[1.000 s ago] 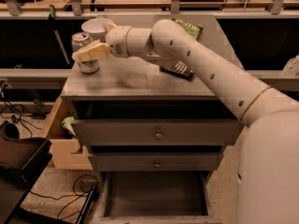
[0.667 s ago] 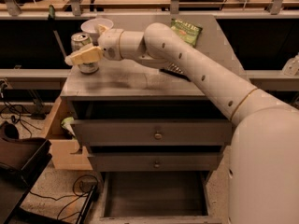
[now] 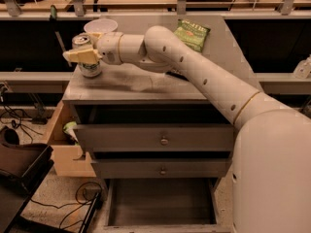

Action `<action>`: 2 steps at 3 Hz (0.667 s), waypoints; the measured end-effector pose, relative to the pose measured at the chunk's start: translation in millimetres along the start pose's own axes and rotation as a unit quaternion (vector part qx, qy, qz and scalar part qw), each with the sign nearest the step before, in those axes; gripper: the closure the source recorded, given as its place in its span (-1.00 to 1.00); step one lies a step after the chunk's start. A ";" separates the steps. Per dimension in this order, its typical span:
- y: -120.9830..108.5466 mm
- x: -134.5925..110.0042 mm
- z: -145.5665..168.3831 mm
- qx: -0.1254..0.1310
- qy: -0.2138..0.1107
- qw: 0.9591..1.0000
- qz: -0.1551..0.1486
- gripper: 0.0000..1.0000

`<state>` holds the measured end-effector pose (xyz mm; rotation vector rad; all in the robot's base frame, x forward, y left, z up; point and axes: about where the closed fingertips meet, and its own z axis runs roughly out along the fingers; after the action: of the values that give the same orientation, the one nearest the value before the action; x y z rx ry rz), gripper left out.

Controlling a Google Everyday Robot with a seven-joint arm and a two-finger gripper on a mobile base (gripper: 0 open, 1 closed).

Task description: Place 7up can into bottom drawer

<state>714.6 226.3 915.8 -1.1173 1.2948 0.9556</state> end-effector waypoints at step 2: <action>4.0 -0.5 5.3 -0.005 -0.001 1.000 0.000 0.76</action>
Offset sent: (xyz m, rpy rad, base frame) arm -0.0012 0.0027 0.0000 0.0003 0.0004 0.0042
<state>711.9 232.3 915.8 -1.1236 1.2907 0.9637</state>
